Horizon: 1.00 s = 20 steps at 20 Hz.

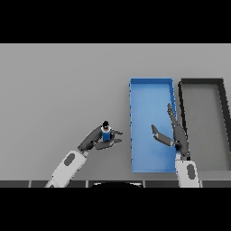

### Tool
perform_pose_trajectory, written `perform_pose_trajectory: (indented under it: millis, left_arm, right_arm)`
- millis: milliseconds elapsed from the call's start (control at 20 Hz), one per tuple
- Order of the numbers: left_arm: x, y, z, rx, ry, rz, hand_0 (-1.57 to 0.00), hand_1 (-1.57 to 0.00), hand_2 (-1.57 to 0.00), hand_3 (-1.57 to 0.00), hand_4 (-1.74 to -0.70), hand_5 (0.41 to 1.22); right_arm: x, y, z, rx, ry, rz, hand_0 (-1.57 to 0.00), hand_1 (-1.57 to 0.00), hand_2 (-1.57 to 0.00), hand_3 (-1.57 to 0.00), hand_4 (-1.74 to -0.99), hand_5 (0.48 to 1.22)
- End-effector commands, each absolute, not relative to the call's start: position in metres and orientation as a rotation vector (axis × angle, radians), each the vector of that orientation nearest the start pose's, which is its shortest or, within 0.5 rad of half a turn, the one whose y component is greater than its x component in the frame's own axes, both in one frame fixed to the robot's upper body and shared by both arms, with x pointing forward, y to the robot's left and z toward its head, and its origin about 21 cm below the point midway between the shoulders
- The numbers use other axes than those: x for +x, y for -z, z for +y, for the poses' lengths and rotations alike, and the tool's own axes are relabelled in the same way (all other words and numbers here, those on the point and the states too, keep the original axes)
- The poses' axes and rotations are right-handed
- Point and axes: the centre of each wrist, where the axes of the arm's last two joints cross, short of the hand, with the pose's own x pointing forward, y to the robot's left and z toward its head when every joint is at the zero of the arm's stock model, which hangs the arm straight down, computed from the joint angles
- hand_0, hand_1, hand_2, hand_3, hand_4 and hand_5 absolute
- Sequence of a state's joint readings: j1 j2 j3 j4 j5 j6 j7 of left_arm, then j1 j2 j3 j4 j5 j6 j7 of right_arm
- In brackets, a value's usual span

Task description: Pick up the blue pipe and place it into the blue bin.

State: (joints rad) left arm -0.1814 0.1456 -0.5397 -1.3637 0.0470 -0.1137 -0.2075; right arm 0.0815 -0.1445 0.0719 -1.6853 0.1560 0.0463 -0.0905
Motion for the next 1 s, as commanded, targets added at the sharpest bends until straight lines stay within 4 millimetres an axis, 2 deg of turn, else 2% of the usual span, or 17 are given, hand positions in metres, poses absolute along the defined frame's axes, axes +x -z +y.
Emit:
perform_pose_trajectory:
  millis: [0,150,300,500,700,800,900,950]
  left_arm:
    - [0.256,0.019,0.129,-0.448,0.652,-1.616,-1.47,-1.48,-1.5,-1.49,-1.48,1.188]
    - [0.258,0.001,0.124,-0.49,0.633,-1.695,-1.52,-1.53,-1.53,-1.53,-1.47,1.204]
    - [0.26,-0.02,0.111,-0.523,0.654,-1.711,-1.54,-1.55,-1.55,-1.55,-1.47,1.212]
    - [0.261,-0.045,0.105,-0.583,0.7,-1.762,-1.56,-1.56,-1.56,-1.56,-1.47,1.217]
    - [0.262,-0.049,0.102,-0.569,0.728,-1.733,-1.57,-1.57,-1.57,-1.57,-1.47,1.22]
    - [0.262,-0.048,0.103,-0.559,0.73,-1.723,-1.57,-1.57,-1.57,-1.57,-1.47,1.22]
    - [0.263,-0.048,0.102,-0.563,0.727,-1.728,-1.57,-1.57,-1.57,-1.57,-1.47,1.22]
    - [0.263,-0.045,0.101,-0.559,0.736,-1.726,-1.57,-1.57,-1.57,-1.57,-1.47,1.22]
  right_arm:
    - [0.228,-0.014,-0.251,-0.137,-0.309,-1.671,0.0,0.0,0.0,0.0,-1.219,0.628]
    - [0.231,-0.013,-0.253,-0.156,-0.311,-1.653,0.0,0.0,0.0,0.0,-1.226,0.636]
    - [0.227,-0.013,-0.255,-0.178,-0.333,-1.668,0.0,0.0,0.0,0.0,-1.204,0.64]
    - [0.228,-0.013,-0.256,-0.189,-0.339,-1.663,0.0,0.0,0.0,0.0,-1.17,0.644]
    - [0.23,-0.011,-0.255,-0.194,-0.344,-1.67,0.0,0.0,0.0,0.0,-1.151,0.643]
    - [0.216,-0.008,-0.249,-0.237,-0.319,-1.686,0.0,0.0,0.0,0.0,-1.141,0.643]
    - [0.195,-0.008,-0.243,-0.312,-0.274,-1.694,0.0,0.0,0.0,0.0,-1.138,0.643]
    - [0.182,-0.008,-0.24,-0.355,-0.248,-1.692,0.0,0.0,0.0,0.0,-1.166,0.643]
